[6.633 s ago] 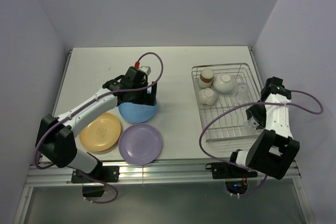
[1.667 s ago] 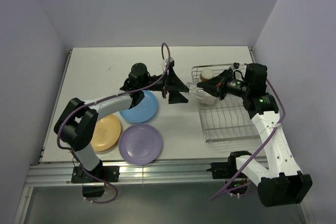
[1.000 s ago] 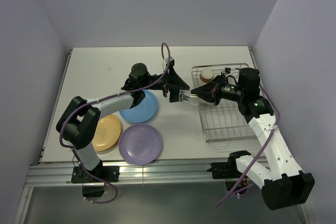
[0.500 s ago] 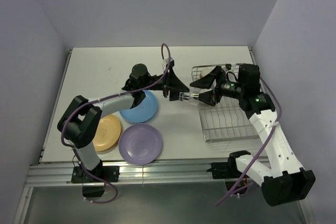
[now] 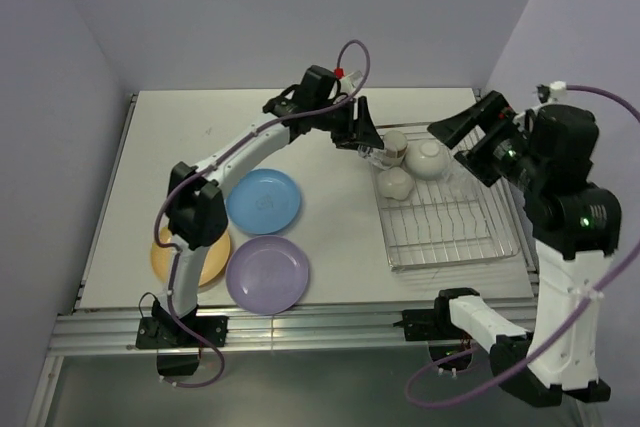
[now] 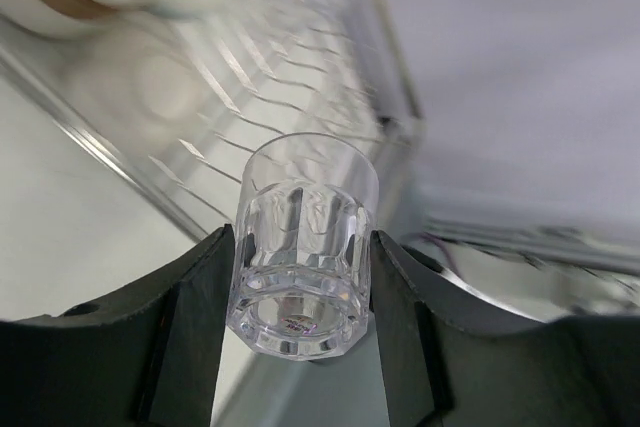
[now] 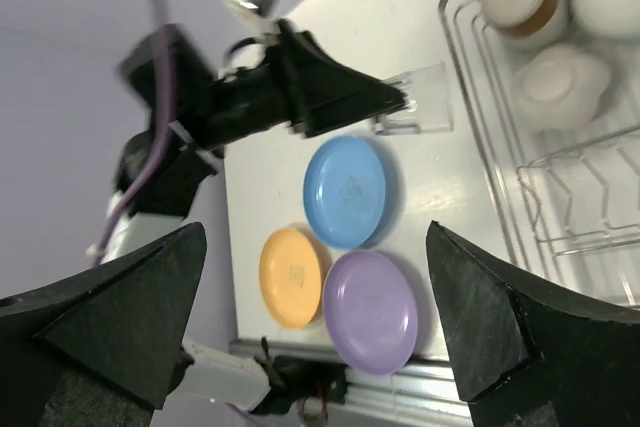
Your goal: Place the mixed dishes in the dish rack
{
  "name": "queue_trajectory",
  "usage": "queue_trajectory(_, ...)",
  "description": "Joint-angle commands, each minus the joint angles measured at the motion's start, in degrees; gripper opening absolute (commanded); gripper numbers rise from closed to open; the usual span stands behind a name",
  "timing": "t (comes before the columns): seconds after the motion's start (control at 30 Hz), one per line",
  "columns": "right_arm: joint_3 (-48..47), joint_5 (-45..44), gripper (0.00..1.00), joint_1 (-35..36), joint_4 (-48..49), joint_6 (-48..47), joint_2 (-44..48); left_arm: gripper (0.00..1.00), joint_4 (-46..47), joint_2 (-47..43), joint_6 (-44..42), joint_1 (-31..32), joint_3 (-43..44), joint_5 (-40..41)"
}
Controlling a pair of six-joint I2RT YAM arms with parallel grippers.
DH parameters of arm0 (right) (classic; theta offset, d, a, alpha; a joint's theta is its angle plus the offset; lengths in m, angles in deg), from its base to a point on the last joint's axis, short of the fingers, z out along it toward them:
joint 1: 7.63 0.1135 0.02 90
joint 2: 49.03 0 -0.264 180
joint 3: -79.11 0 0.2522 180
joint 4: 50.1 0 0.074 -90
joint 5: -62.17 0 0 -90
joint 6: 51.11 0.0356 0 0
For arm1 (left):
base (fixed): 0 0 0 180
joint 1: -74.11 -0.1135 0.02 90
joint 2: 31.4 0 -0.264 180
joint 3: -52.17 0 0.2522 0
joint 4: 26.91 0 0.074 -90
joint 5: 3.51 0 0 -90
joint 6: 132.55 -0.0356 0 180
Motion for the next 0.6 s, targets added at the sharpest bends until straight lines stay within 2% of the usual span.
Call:
queue_trajectory(0.0, -5.28, -9.59, 0.98, -0.26, -8.33, -3.40, 3.38, 0.00, -17.81, 7.50, -12.13, 2.65, 11.29, 11.02)
queue_trajectory(0.13, -4.67, -10.21, 0.97, -0.26, -9.12, -3.23, 6.11, 0.00, -20.89, 12.34, -14.06, 4.14, 18.76, 16.91)
queue_trajectory(0.23, -1.43, -10.30, 0.97, -0.26, -10.44, -2.52, 7.70, 0.00, -19.84, 13.75, -16.42, 5.37, 20.79, 20.25)
queue_trajectory(0.4, 4.56, -7.84, 0.96, -0.26, -9.39, -0.33, 10.07, 0.00, -12.20, 11.39, -16.79, 6.78, 17.99, 19.82)
queue_trajectory(0.57, 5.70, -7.49, 0.96, -0.26, -9.39, -0.32, 9.72, 0.00, -13.16, 13.66, -17.40, 8.19, 21.41, 20.18)
